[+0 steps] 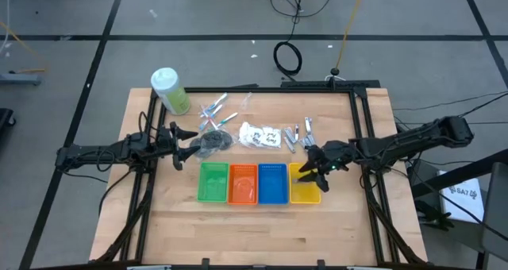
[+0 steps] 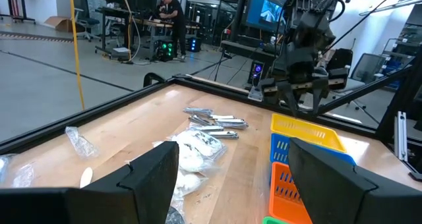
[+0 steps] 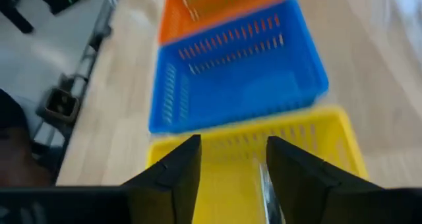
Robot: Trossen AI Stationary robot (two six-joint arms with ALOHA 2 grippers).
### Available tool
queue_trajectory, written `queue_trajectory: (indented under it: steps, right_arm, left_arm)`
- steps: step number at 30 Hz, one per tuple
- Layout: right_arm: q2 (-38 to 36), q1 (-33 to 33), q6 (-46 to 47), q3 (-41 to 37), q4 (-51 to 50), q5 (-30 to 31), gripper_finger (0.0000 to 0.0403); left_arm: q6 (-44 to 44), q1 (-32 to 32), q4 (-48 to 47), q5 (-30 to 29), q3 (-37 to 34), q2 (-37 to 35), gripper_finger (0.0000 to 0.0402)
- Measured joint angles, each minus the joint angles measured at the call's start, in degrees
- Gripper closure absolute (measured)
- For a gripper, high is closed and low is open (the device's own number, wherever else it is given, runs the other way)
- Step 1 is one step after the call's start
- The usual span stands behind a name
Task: Pick & Place Travel size toiletries
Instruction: Put the silver nail cutter into the yellow basket
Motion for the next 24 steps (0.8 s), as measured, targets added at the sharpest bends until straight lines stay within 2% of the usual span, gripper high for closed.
queue_trajectory:
  steps: [6,12,15,20,24]
  right_arm:
    - [-0.02,-4.84,-4.31,0.02,7.48,1.02,0.0225]
    - [0.01,-15.61,-3.19,0.02,2.47,16.25,0.0223]
    - [0.0,-22.09,-1.31,0.02,-1.41,20.9,0.0221]
    - [2.05,-29.88,-1.82,1.17,-8.89,21.21,0.0194]
    - [6.83,-32.69,-2.85,3.33,-11.32,20.95,0.0169]
  left_arm:
    - [0.0,0.0,0.0,-0.02,0.0,0.0,0.0121]
    - [-0.01,0.0,0.0,-0.02,0.01,-0.02,0.0121]
    - [-0.01,0.0,0.0,-0.02,0.01,-0.02,0.0121]
    - [0.0,0.0,0.0,-0.02,0.02,0.0,0.0121]
    - [-0.01,0.0,0.0,-0.02,0.01,-0.01,0.0121]
